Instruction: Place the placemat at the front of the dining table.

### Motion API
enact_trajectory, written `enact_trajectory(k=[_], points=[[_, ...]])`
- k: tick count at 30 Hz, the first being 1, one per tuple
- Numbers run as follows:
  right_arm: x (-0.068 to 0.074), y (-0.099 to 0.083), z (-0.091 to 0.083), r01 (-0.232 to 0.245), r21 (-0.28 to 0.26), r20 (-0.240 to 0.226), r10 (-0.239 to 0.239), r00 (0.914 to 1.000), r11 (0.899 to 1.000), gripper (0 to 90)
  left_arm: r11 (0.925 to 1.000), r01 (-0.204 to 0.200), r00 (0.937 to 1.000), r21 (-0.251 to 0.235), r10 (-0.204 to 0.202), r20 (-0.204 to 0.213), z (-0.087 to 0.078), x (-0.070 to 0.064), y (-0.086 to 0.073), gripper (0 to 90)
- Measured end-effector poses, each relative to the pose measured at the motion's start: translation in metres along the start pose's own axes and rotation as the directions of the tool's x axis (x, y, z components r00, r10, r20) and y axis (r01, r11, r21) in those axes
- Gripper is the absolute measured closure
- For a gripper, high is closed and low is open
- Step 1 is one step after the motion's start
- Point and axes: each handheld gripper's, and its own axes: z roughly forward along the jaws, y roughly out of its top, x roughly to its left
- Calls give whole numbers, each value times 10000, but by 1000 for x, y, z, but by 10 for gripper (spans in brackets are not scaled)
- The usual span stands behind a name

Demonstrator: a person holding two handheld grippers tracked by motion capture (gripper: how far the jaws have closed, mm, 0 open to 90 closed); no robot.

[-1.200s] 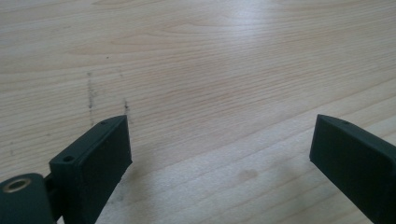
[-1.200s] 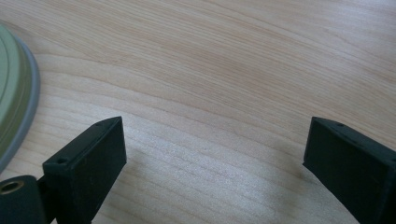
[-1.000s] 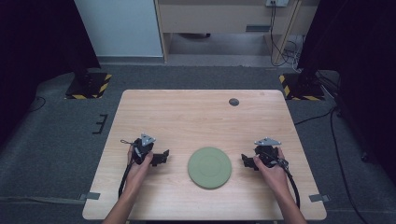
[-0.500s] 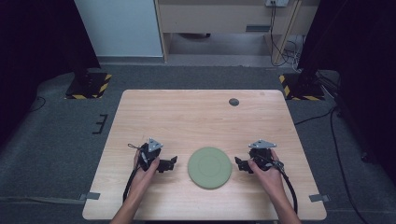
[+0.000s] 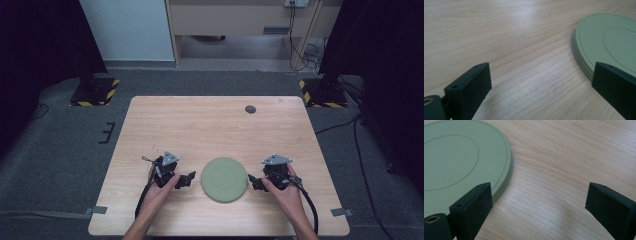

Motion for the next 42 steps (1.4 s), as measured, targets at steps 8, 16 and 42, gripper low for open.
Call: enact_trajectory(k=[8, 16, 42], points=[[7, -2, 0, 163, 68, -190, -162, 9997, 9998, 82, 9993, -365, 9986, 99, 361, 376, 2, -11, 0, 19], [11, -8, 2, 303, 146, -281, -299, 9992, 9994, 90, 9961, -686, 9963, 560, 655, 551, 11, -21, -2, 22], [15, -6, 2, 269, 119, 20, -269, 9996, 9996, 60, 9980, -434, 9990, 464, 440, -108, 17, -21, -1, 7]])
